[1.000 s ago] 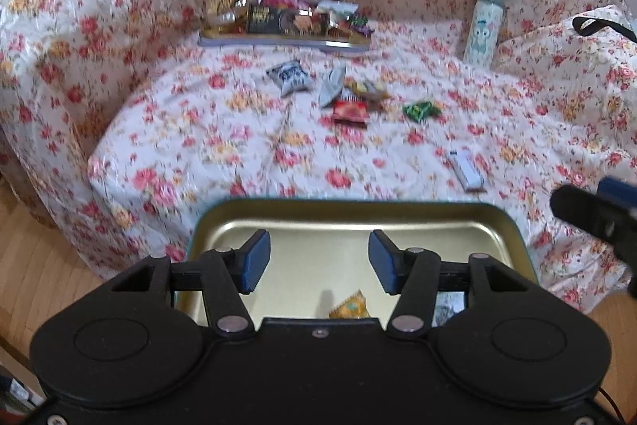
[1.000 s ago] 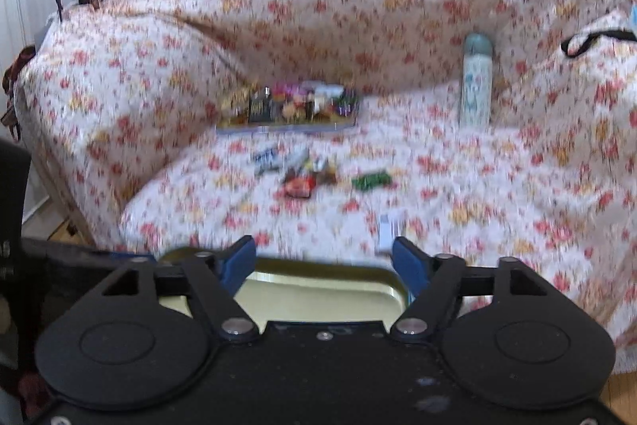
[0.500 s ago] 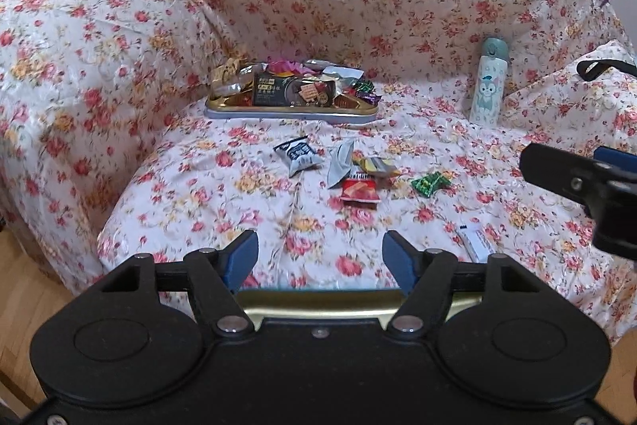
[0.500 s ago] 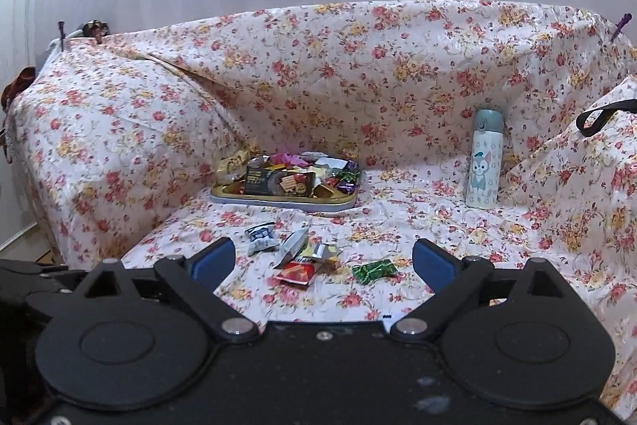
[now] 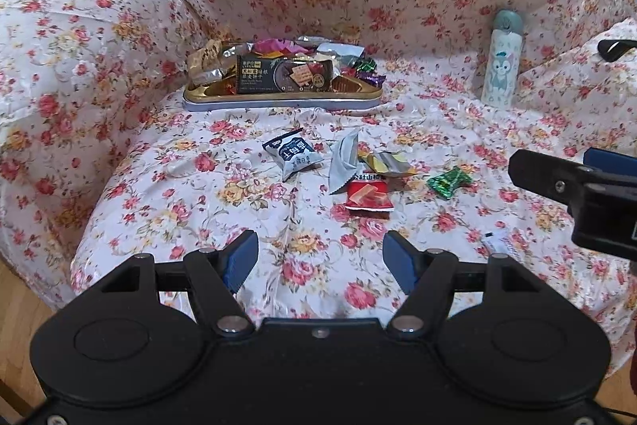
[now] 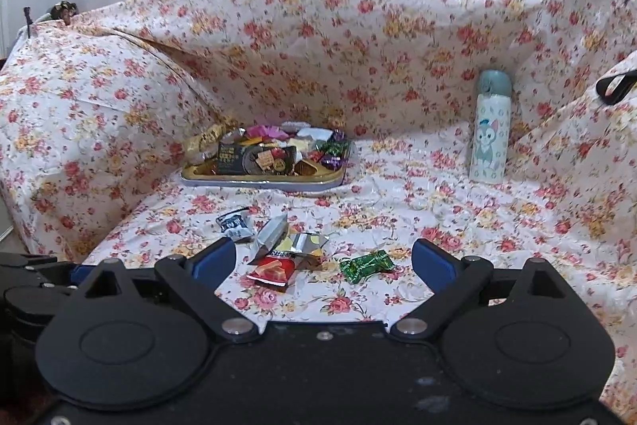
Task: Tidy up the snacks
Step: 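Grasp the yellow-silver pack with the right gripper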
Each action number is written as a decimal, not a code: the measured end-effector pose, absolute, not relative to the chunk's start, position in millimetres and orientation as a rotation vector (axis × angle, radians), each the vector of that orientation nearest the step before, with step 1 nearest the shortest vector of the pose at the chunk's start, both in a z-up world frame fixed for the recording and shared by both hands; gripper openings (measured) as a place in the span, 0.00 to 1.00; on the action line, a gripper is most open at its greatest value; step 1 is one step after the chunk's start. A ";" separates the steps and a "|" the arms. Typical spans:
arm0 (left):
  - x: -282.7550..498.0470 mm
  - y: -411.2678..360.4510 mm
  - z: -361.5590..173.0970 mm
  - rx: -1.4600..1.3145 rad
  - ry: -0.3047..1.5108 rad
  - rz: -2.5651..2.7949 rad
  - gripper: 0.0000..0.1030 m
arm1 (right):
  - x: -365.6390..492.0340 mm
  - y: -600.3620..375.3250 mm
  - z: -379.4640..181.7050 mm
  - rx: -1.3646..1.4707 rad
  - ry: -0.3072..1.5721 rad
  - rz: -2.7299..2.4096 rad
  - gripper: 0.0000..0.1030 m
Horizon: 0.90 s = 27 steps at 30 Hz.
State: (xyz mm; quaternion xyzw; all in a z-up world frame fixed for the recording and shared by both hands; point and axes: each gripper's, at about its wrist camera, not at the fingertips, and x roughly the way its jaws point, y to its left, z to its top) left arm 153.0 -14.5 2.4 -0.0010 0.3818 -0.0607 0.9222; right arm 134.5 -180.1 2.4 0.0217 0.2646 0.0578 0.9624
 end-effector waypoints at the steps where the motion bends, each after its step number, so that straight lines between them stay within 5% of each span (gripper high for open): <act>1: 157.8 -14.5 0.4 0.000 0.790 -0.126 0.69 | 141.8 -181.0 -0.6 0.049 0.549 0.117 0.97; 27: 270.6 7.2 -57.8 0.032 0.881 -0.138 0.69 | 282.6 -162.0 -65.4 0.122 0.832 0.154 0.84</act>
